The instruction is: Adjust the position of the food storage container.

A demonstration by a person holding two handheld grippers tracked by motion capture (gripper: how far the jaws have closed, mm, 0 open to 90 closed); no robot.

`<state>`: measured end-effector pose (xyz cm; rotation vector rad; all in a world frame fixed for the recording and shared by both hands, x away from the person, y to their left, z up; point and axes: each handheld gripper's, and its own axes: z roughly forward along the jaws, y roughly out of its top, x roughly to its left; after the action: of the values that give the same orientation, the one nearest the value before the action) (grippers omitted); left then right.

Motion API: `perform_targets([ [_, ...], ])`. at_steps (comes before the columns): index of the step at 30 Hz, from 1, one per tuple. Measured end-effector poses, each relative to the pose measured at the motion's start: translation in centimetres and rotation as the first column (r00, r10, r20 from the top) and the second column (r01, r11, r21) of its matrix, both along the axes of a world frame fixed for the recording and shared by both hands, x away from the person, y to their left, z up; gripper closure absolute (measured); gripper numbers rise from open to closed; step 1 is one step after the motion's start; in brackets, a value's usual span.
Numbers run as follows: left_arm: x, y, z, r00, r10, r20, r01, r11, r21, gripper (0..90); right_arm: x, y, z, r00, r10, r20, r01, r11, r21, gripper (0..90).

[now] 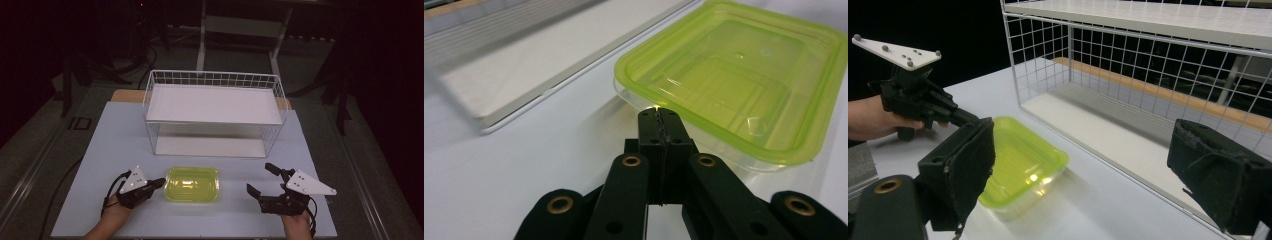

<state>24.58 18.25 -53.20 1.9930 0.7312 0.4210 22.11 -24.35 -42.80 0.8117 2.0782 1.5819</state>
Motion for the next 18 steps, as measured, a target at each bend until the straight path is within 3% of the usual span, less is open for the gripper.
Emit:
perform_targets([
  [7,0.4,-2.0,-0.1,0.9993,-0.035,-0.01,0.035,0.9993,-0.012,90.0,0.1,-0.1,-0.1,1.0,0.002,-0.004,-0.002,1.0,-0.005,11.9],
  [10,0.5,-3.3,-0.2,0.9975,-0.07,0.008,0.07,0.9974,0.016,90.0,0.1,0.0,-0.2,1.0,0.003,0.001,-0.003,1.0,-0.011,11.8],
  [13,0.7,-4.0,-0.6,0.9972,-0.074,-0.009,0.074,0.9973,0.005,90.0,0.1,0.0,-0.2,1.0,0.007,-0.004,-0.007,1.0,-0.015,11.9],
  [16,0.9,-4.8,-0.7,0.996,-0.087,-0.018,0.087,0.9959,0.024,90.0,0.1,0.0,-0.3,0.9999,0.013,-0.007,-0.013,1.0,-0.017,11.9],
  [18,1.1,-5.1,-0.7,0.9959,-0.088,-0.019,0.088,0.9961,0.003,90.0,0.1,-0.1,-0.3,0.9999,0.014,-0.007,-0.014,1.0,-0.015,11.9],
])
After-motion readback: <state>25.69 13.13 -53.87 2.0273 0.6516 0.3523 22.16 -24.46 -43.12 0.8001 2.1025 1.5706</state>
